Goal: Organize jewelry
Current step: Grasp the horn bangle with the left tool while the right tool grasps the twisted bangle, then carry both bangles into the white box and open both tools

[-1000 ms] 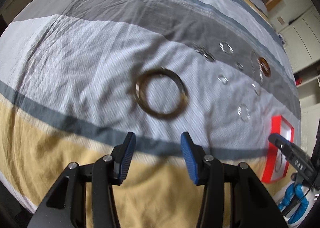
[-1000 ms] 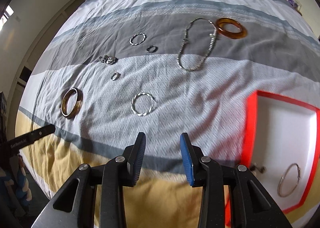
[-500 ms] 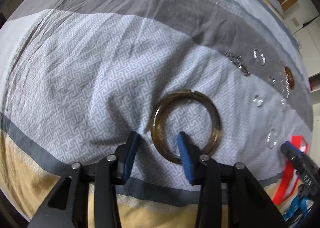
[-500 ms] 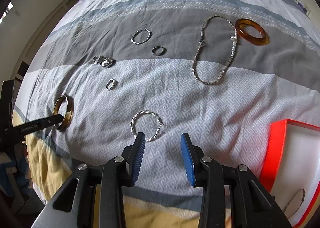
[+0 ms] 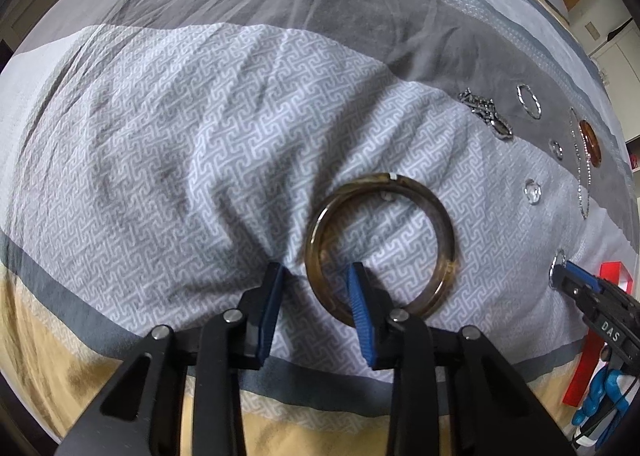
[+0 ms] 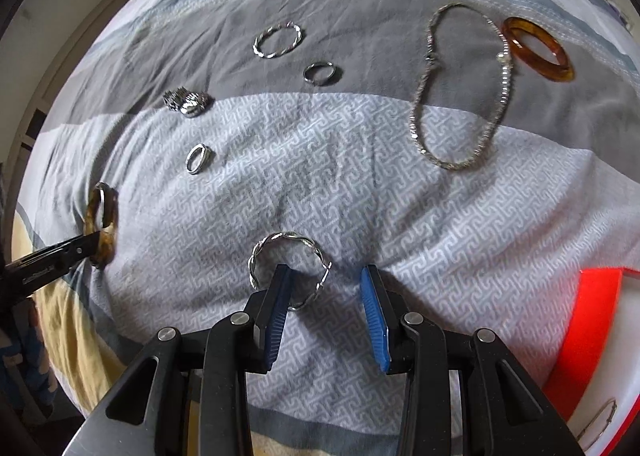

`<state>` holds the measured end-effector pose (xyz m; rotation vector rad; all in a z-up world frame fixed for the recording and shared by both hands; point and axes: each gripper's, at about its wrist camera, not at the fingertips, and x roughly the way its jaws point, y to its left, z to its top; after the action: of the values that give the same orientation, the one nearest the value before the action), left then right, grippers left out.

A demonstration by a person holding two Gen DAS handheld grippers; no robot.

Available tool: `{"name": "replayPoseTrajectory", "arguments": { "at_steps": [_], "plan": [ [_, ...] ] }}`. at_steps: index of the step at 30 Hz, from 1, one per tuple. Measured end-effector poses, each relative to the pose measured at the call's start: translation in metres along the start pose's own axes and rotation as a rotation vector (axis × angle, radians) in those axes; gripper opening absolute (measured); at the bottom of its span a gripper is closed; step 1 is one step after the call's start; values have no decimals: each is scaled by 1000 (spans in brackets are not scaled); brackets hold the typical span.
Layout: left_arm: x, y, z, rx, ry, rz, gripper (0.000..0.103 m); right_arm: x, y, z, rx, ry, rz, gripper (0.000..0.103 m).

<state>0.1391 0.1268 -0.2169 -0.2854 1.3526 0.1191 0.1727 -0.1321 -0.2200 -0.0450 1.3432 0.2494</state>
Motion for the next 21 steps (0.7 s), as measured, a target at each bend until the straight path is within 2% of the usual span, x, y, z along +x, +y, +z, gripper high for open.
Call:
{"name": "replayPoseTrajectory", "arguments": {
  "at_steps": [1,3,4,5,11,21],
  "plan": [
    [1,0,-1,1,-1,3,27,3,1,2,-2,6,-6,36],
    [0,-3,-2,5,-3,7,14,5,3,5,-10,15,-12,30],
    [-4,-2,-3,5,-3,4,12,5,5,6,-20,18,-15,15],
    [-7,-1,-3,4,-5,-1,9,4,7,8,-28,23,-12,6],
    [-25,2,-18,-4,-18,-12,7,-11,15,-4,-42,4,17,6],
    [-73,4,-47,13,-54,16,7,-85,10,-42,-34,-115,88,6]
  ]
}}
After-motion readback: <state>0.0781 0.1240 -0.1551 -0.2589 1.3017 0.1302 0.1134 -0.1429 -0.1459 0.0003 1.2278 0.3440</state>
